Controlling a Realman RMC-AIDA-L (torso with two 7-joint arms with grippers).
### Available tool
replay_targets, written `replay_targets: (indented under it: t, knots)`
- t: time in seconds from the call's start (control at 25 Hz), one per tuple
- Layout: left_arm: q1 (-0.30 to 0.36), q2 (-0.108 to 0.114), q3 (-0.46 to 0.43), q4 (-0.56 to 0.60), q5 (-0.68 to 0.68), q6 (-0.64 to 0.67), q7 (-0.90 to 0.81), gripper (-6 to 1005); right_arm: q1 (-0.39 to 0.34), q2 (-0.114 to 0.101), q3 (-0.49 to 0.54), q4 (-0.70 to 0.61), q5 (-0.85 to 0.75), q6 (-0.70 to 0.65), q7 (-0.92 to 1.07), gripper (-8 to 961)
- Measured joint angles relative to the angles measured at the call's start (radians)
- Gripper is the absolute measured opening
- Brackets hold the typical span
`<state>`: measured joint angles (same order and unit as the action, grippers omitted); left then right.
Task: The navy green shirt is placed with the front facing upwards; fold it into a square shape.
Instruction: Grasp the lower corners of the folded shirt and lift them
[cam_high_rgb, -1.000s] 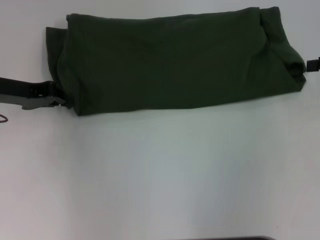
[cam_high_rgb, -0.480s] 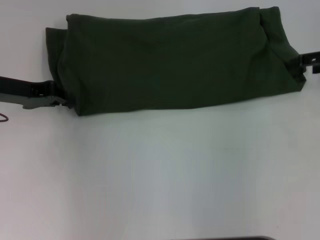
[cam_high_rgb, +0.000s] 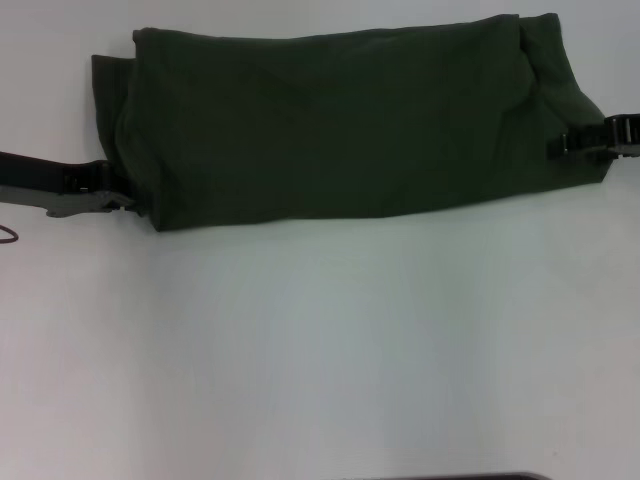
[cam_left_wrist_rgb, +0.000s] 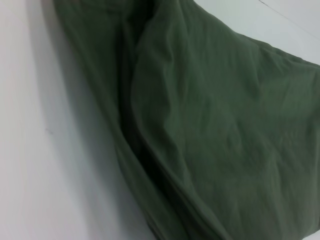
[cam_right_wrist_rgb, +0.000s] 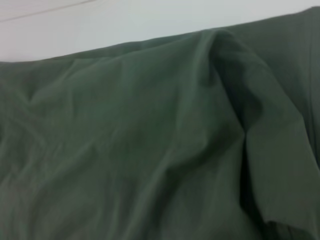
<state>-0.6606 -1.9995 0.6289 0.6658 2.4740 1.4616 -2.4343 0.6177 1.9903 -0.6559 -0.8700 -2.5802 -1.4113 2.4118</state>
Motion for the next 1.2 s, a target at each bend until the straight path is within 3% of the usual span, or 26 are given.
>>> replay_targets:
  t: [0.6, 1.2]
  knots:
    - [-0.005, -0.002, 0.0, 0.002, -0.007, -0.005, 0.001, 28, 0.001, 0.013, -0.051, 0.017, -0.004, 0.052, -0.012, 927]
    - [-0.005, -0.003, 0.0, 0.002, -0.008, -0.003, 0.002, 28, 0.014, 0.012, -0.069, 0.063, -0.002, 0.034, -0.003, 928]
